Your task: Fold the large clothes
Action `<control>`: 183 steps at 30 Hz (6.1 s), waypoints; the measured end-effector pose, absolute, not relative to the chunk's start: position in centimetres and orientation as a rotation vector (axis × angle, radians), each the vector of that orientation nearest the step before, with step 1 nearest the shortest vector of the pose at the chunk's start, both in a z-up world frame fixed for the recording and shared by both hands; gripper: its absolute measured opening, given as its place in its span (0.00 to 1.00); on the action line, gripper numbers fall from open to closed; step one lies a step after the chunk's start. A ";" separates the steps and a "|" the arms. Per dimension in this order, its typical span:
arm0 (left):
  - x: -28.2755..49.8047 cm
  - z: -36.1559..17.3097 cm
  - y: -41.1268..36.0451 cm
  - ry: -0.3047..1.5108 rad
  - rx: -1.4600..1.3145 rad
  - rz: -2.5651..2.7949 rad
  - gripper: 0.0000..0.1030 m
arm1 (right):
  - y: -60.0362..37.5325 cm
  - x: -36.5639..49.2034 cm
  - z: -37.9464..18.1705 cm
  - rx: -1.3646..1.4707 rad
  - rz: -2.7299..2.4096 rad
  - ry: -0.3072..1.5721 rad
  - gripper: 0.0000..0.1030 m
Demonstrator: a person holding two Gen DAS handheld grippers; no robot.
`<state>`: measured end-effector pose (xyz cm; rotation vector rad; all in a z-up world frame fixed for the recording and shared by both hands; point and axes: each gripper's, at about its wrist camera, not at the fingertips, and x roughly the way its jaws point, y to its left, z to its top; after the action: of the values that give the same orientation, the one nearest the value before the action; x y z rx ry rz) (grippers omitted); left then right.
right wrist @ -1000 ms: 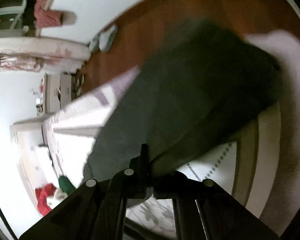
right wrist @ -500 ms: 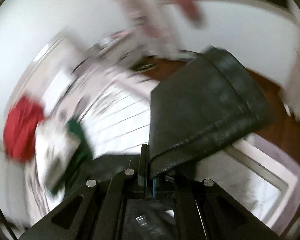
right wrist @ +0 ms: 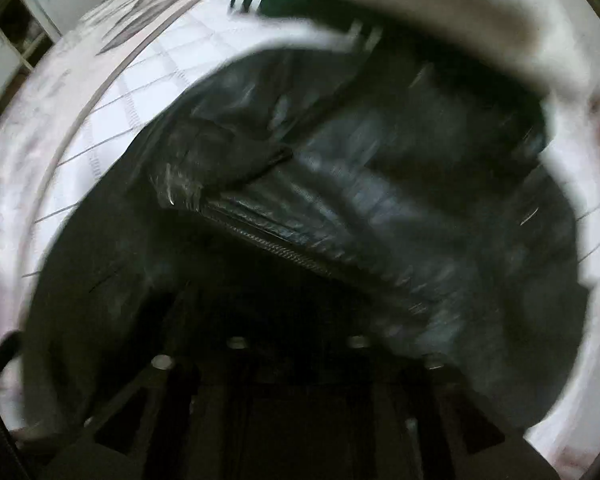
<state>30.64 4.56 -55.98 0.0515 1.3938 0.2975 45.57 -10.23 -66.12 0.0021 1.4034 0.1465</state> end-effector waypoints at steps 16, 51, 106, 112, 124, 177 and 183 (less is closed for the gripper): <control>36.9 -59.2 -2.4 1.400 0.010 0.290 1.00 | -35.9 40.2 -67.8 0.453 -0.315 1.353 0.18; 5.9 -60.0 19.5 1.004 -1.236 0.886 0.89 | -11.6 29.2 -69.5 -0.176 0.076 1.615 0.68; 37.0 -46.4 -25.0 1.144 -0.026 -0.407 0.70 | -40.4 29.2 -63.9 0.483 -0.370 1.531 0.90; 34.9 -44.0 -18.7 1.079 -0.016 -0.232 0.81 | -42.2 28.8 -61.1 0.582 -0.324 1.449 0.90; 37.0 -56.6 0.0 1.300 -0.036 0.360 0.84 | -38.8 41.7 -68.0 0.518 -0.178 1.452 0.42; 2.9 -60.4 -17.3 1.296 0.895 -0.130 1.00 | -38.8 20.7 -69.6 0.850 -0.049 1.684 0.64; 6.4 -59.5 -14.0 1.340 0.733 -0.046 0.99 | -40.2 21.6 -70.3 0.928 0.052 1.559 0.64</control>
<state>6.40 -13.96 -59.53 0.7334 1.3400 -0.0458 21.58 -40.16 -70.26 0.9278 1.5589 0.0520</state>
